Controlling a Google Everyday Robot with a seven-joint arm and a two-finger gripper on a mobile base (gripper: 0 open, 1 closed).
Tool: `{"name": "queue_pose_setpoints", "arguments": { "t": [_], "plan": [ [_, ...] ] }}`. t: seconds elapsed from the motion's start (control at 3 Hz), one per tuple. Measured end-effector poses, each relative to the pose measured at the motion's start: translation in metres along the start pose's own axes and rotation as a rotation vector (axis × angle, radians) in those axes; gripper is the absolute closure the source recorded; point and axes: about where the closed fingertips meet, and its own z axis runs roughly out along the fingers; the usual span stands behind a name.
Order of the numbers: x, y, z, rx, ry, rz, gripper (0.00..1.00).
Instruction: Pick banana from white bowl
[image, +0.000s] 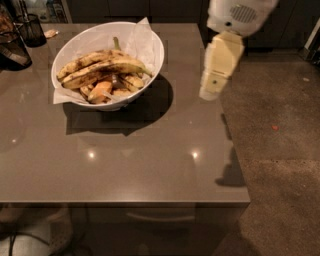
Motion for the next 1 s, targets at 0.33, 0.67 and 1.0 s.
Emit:
{"name": "queue_pose_setpoints", "arguments": {
  "t": [0.33,0.67,1.0],
  "plan": [
    [-0.05,-0.005,0.007,0.025,0.057,-0.089,0.0],
    [-0.064,-0.011,0.011,0.05,0.047,-0.111,0.0],
    [-0.076,-0.019,0.015,0.032,-0.006,-0.105,0.0]
  ]
}}
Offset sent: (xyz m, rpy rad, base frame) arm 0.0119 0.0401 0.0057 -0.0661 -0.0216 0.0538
